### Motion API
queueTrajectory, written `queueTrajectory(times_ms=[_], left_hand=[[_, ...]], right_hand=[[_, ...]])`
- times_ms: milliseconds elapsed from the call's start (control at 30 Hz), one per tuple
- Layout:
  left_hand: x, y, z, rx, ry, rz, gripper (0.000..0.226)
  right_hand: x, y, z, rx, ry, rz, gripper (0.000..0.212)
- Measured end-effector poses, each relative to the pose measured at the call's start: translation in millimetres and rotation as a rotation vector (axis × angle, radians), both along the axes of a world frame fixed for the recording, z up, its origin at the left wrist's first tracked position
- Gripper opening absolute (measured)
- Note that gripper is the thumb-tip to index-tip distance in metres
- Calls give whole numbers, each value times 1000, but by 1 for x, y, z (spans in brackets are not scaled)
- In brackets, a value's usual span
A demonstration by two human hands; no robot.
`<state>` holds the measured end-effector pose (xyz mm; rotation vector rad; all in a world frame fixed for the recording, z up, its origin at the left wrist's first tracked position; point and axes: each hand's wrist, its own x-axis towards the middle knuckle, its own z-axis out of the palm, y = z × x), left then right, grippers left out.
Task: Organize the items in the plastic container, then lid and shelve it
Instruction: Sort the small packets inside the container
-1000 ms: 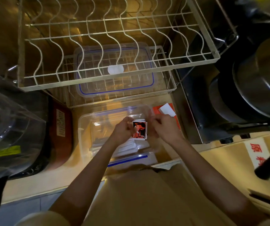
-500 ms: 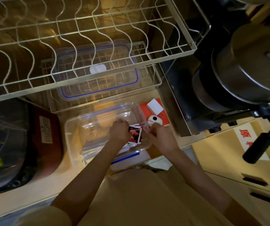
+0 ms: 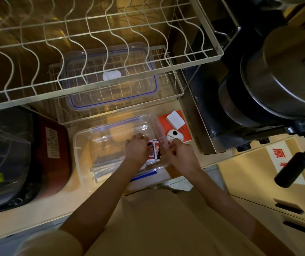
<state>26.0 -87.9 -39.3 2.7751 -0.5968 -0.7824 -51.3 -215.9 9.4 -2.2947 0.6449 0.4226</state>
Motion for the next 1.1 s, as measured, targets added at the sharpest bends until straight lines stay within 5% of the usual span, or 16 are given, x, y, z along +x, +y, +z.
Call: queueTrajectory(times_ms=[500,767,1100], left_hand=[[3,-7,3,-61,-50,50,19],[-3,-10,-4,5,36,-220,66],[-13,-9,-2,-20,-83,-162,62]], right_hand=[[-2,1,-2,22,-13,-12,22],[-2,0,-3,0,-32,-2,23],[-3,1,-2,13,-19,-11,20]])
